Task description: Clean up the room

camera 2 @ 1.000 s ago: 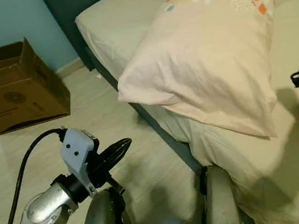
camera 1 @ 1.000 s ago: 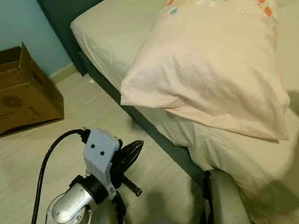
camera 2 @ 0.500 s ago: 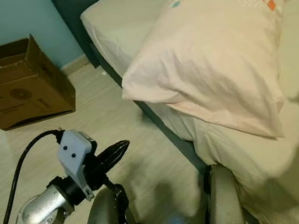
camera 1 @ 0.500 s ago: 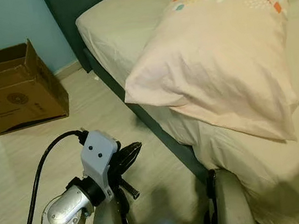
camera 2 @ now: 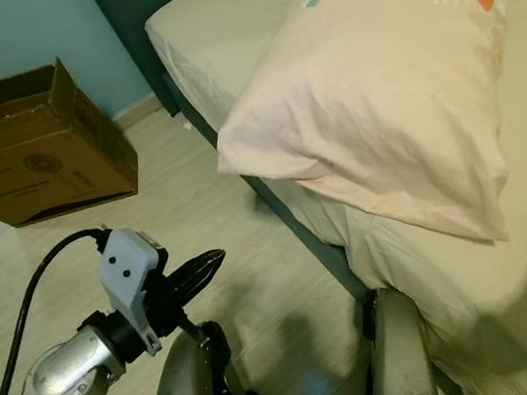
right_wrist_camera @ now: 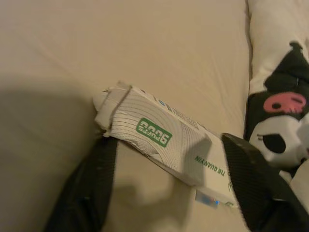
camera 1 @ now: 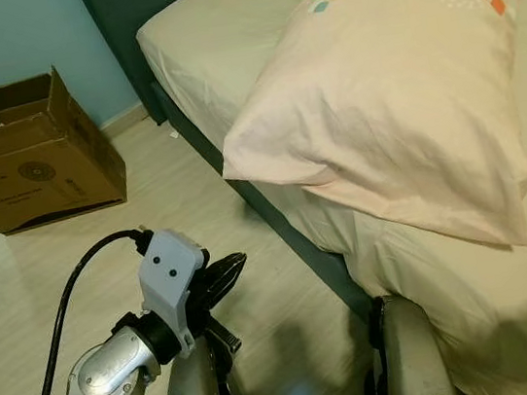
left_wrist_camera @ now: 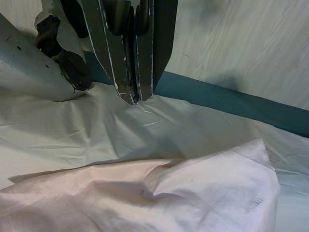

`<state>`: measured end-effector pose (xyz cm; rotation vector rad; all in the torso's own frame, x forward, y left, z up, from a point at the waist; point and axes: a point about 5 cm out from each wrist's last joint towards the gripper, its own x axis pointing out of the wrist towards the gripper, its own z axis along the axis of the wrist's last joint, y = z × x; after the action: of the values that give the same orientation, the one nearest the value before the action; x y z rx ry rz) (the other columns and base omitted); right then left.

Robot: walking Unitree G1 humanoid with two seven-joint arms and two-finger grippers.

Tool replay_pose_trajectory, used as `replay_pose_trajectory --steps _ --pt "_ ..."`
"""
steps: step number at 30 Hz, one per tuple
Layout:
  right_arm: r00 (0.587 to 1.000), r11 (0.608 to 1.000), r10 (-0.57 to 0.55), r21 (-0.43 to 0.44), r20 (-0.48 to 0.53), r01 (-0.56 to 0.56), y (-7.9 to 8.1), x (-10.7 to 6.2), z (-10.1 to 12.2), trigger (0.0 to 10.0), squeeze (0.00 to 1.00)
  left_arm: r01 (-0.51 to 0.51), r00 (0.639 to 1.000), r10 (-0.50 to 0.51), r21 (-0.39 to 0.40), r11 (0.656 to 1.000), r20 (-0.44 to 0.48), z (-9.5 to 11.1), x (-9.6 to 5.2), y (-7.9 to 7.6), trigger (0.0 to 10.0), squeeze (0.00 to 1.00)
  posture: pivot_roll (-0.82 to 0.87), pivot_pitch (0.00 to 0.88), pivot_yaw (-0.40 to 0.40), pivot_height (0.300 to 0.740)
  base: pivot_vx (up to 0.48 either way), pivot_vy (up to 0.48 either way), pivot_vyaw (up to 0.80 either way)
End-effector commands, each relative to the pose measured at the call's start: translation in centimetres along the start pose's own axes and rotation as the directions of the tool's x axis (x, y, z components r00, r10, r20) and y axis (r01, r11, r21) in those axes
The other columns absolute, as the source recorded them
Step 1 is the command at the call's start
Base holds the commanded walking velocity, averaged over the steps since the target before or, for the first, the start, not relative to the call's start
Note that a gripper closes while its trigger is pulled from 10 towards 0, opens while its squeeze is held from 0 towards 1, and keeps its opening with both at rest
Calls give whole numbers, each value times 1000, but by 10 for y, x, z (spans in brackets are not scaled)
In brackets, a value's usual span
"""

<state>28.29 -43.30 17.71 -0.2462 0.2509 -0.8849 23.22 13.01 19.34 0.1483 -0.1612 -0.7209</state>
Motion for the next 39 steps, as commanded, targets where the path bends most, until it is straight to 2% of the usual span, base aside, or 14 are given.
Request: replay_pose_trajectory --steps 1,2,23,28,30,33,34,35,36,37,38,39 --pt "999 1000 -8 12 -34 8 -4 -1 -11 667 0 18 1000 -18 10 1000 -14 1 -4 -1 10000 0 226 406 111 528 0 0 0" --pt "999 1000 -8 15 -31 9 -4 -1 -10 0 0 17 1000 -17 10 1000 -15 1 -5 -1 10000 0 226 407 112 528 0 0 0" --pt "1000 999 12 38 -9 -12 0 -1 -7 0 0 -6 1000 6 7 1000 -17 1 -5 4 10000 0 233 406 109 528 0 0 0" --pt "995 997 72 36 65 -75 13 -1 11 0 0 -16 1000 16 6 1000 -12 1 -4 6 10000 0 220 394 103 528 0 0 0" --pt "985 992 118 27 124 -122 24 -2 26 0 0 -28 1000 28 11 1000 -5 1 -2 9 10000 0 215 389 97 528 0 0 0" --pt "982 990 126 40 138 -133 26 -3 29 0 0 -34 999 34 14 999 -2 2 -2 10 10000 0 216 389 97 528 0 0 0" --pt "981 990 127 41 150 -134 27 -3 32 2471 682 -45 999 45 14 999 1 2 -2 11 10000 0 217 387 96 528 0 0 0" --pt "981 990 127 41 150 -134 27 -3 32 2471 682 -45 999 45 14 999 1 2 -2 11 10000 0 217 387 96 528 0 0 0" --pt "980 990 124 44 156 -132 27 -3 34 6275 1000 -53 999 53 15 998 2 2 -2 12 10000 0 217 387 96 528 0 0 0" --pt "980 990 124 44 156 -132 27 -3 34 6275 1000 -53 999 53 15 998 2 2 -2 12 10000 0 217 387 96 528 0 0 0" --pt "980 991 118 43 159 -126 26 -2 35 10000 1000 -57 998 57 15 998 2 2 -3 12 10000 0 217 387 96 528 0 0 0" --pt "980 991 118 43 159 -126 26 -2 35 10000 1000 -57 998 57 15 998 2 2 -3 12 10000 0 217 387 96 528 0 0 0"
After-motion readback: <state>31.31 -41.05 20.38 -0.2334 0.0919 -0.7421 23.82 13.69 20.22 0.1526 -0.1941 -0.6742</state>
